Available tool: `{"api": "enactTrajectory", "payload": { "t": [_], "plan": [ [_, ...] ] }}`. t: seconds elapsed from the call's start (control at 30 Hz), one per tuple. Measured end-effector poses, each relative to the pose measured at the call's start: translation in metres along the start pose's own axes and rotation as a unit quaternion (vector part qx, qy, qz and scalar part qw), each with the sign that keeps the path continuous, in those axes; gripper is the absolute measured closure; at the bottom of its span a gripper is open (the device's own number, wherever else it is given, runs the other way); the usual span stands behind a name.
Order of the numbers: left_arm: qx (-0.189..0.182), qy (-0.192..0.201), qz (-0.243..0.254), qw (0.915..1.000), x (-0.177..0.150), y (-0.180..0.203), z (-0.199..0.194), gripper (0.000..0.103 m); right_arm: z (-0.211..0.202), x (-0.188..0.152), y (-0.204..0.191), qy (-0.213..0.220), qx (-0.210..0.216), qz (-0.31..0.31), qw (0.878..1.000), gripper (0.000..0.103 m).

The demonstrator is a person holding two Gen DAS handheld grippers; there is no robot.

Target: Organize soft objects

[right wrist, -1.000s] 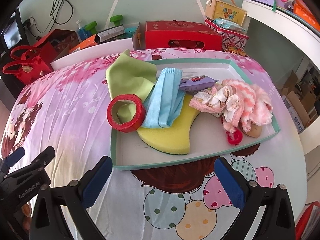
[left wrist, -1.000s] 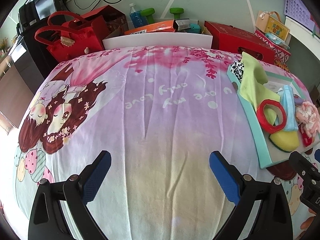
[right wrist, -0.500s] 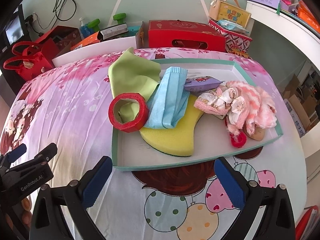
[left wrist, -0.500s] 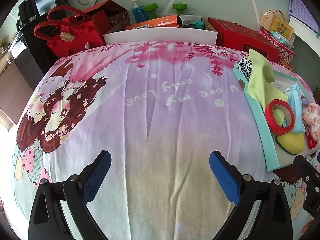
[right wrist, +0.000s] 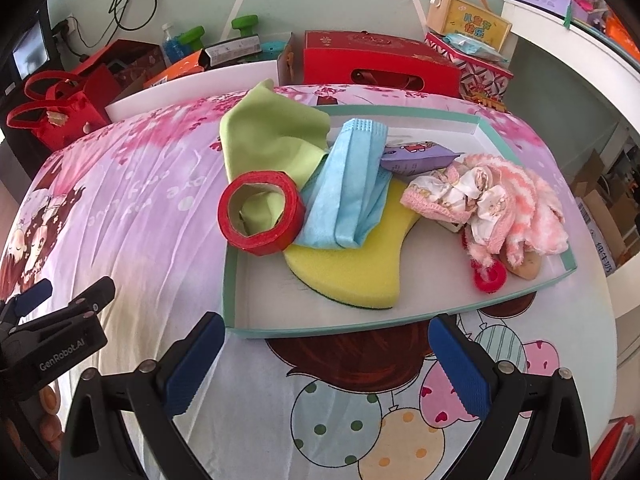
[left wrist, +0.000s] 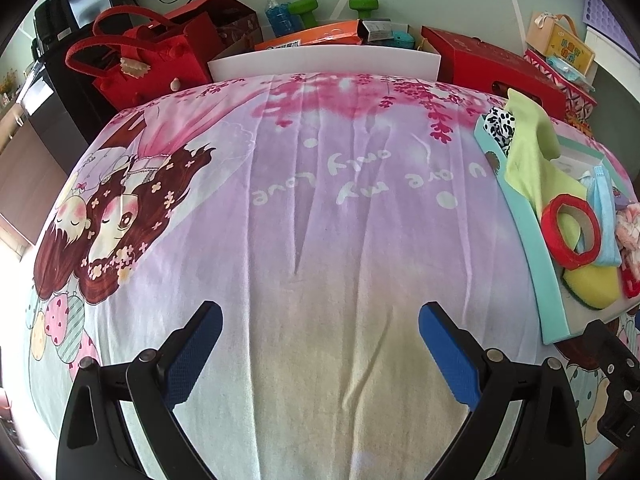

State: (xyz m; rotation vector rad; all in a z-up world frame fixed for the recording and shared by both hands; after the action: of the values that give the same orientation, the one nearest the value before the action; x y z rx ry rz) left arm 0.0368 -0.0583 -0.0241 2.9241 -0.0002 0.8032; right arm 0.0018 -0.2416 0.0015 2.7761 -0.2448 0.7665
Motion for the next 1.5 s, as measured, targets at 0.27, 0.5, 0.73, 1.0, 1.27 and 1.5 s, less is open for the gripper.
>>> {"api": "enactTrajectory", "payload": {
  "t": [0.27, 0.5, 0.73, 1.0, 1.27, 1.5],
  "plan": [
    [0.002, -0.004, 0.004, 1.0000, -0.001, 0.003, 0.002, 0.004, 0.000, -0.001, 0.003, -0.002, -0.002, 0.006, 1.000, 0.000],
    [0.006, -0.009, 0.008, 0.9999, -0.002, 0.005, 0.004, 0.004, 0.001, -0.001, 0.006, -0.003, -0.002, 0.010, 1.000, 0.000],
    [0.009, -0.012, 0.011, 0.9998, -0.003, 0.007, 0.005, 0.004, 0.003, -0.001, 0.011, -0.005, -0.008, 0.013, 1.000, 0.000],
    [0.013, -0.015, 0.010, 0.9997, -0.002, 0.006, 0.006, 0.004, 0.004, -0.002, 0.016, -0.008, -0.017, 0.017, 1.000, 0.000],
    [0.017, -0.022, 0.008, 0.9996, -0.003, 0.005, 0.009, 0.004, 0.005, -0.001, 0.020, -0.010, -0.025, 0.024, 0.999, 0.000],
    [0.024, -0.027, 0.005, 0.9993, -0.004, 0.005, 0.010, 0.004, 0.006, -0.001, 0.022, -0.011, -0.026, 0.025, 0.999, 0.000]
  ]
}}
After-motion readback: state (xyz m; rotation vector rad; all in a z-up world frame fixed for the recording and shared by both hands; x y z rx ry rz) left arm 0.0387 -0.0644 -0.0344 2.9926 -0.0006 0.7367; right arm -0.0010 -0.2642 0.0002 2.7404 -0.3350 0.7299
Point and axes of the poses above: each gripper's, at about its wrist camera, not at the fingertips, and z roughly the way its jaws point, y to its right, x to its top, the point moved 1 cm from there along z, roughly the way its jaws point, and after that the axes turned 10 degrees about -x, right-handed, at the moved point
